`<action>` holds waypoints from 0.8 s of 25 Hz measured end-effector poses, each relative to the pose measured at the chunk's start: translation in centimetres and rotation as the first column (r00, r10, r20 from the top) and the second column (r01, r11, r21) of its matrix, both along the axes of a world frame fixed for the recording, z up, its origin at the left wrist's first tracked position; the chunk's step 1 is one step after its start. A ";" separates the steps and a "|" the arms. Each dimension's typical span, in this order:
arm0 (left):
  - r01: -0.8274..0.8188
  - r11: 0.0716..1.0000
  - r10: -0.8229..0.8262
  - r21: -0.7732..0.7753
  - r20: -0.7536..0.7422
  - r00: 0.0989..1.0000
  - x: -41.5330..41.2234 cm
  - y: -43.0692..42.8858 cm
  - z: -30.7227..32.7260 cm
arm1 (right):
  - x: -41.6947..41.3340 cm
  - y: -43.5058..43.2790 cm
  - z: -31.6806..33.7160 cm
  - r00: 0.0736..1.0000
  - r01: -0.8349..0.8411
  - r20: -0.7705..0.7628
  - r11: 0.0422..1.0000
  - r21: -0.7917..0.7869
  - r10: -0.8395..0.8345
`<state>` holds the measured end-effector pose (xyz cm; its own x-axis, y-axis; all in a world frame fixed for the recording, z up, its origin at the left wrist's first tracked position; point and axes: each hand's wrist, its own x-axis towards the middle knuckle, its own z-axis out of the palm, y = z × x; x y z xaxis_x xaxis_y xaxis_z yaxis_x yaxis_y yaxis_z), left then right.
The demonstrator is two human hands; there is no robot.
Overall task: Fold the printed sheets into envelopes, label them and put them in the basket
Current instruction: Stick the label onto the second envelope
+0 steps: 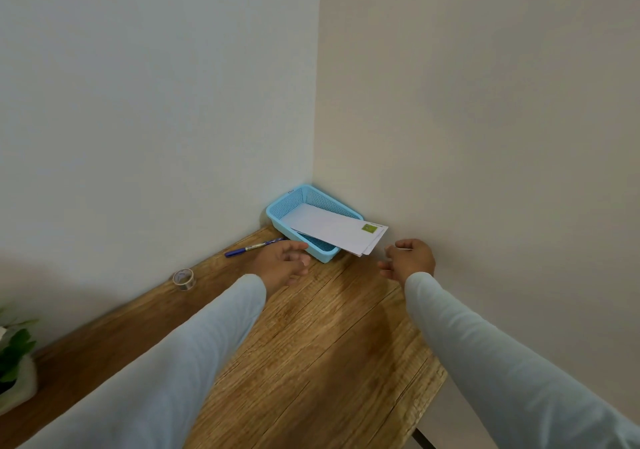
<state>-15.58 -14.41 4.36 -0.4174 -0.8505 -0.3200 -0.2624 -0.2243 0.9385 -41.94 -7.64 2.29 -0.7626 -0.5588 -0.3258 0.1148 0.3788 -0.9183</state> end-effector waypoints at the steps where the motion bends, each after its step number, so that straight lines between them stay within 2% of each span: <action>1: 0.003 1.000 -0.003 0.000 0.007 1.000 0.1 0.0 -0.2 | 0.3 -0.1 -0.1 1.000 -0.020 -0.018 1.000 0.016 0.021; 13: -0.048 0.999 0.049 -0.013 0.068 0.997 2.1 0.3 -0.8 | 1.2 -1.4 -0.1 0.937 -0.249 -0.206 0.953 0.174 0.282; 20: -0.069 0.995 0.078 -0.075 0.117 0.990 4.8 1.9 0.3 | 2.1 0.9 1.5 0.913 -0.266 -0.275 0.951 0.156 0.301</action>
